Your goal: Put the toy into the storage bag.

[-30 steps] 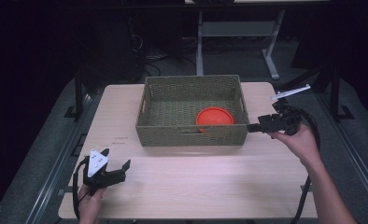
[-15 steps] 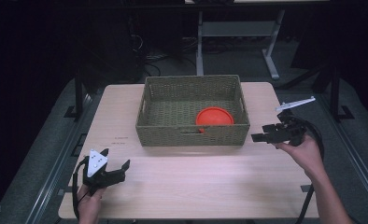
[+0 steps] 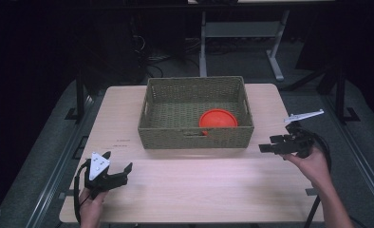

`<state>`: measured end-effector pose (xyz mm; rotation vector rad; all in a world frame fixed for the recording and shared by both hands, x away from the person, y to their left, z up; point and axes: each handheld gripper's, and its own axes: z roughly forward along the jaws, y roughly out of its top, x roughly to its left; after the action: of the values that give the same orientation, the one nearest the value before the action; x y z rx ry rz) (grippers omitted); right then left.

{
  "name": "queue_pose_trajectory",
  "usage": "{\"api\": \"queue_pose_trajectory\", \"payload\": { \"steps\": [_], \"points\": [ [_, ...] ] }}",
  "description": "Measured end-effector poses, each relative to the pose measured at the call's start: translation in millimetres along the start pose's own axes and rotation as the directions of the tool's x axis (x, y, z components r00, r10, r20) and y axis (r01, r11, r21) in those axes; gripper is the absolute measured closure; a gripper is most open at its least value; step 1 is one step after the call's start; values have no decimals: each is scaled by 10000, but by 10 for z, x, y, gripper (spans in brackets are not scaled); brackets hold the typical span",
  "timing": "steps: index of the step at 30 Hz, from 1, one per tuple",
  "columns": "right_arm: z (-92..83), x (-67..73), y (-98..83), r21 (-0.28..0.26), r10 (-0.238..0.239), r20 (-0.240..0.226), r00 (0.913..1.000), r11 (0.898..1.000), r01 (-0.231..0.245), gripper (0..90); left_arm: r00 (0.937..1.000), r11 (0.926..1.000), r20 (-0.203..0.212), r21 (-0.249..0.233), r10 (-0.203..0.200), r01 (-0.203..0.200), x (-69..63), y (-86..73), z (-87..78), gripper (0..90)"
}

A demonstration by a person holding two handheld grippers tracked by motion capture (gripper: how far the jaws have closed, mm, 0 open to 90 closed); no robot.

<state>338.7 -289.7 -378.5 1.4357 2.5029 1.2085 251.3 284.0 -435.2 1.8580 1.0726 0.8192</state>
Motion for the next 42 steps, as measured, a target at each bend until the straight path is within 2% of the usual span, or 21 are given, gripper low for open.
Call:
{"api": "queue_pose_trajectory", "payload": {
  "steps": [15, 19, 34, 36, 39, 42],
  "points": [
    [57, -79, -259, 217, 247, 70, 9997, 9995, -248, 219, 10000, 9999, 36, 61, 82, -82, -6, -3, 11, 128],
    [63, -104, -362, 146, 422, 27, 9991, 9990, -423, 219, 10000, 10000, 39, 23, 66, -66, -5, -5, 15, 128],
    [56, -124, -770, -73, 537, 10, 9986, 9985, -537, 220, 10000, 10000, 58, 18, 54, -54, -7, -4, 27, 128],
    [67, -116, -806, 19, 582, 75, 9983, 9983, -582, 219, 10000, 10000, 41, 41, 65, -65, -4, -4, 25, 128],
    [70, -70, -847, 30, 377, 289, 9989, 9993, -378, 219, 10000, 10000, 41, 30, 52, -52, -7, -3, 18, 128],
    [53, 35, -886, -11, 154, 548, 9984, 9999, -153, 214, 10000, 10000, 32, 50, 61, -62, -9, -5, 16, 128]
  ]
}}
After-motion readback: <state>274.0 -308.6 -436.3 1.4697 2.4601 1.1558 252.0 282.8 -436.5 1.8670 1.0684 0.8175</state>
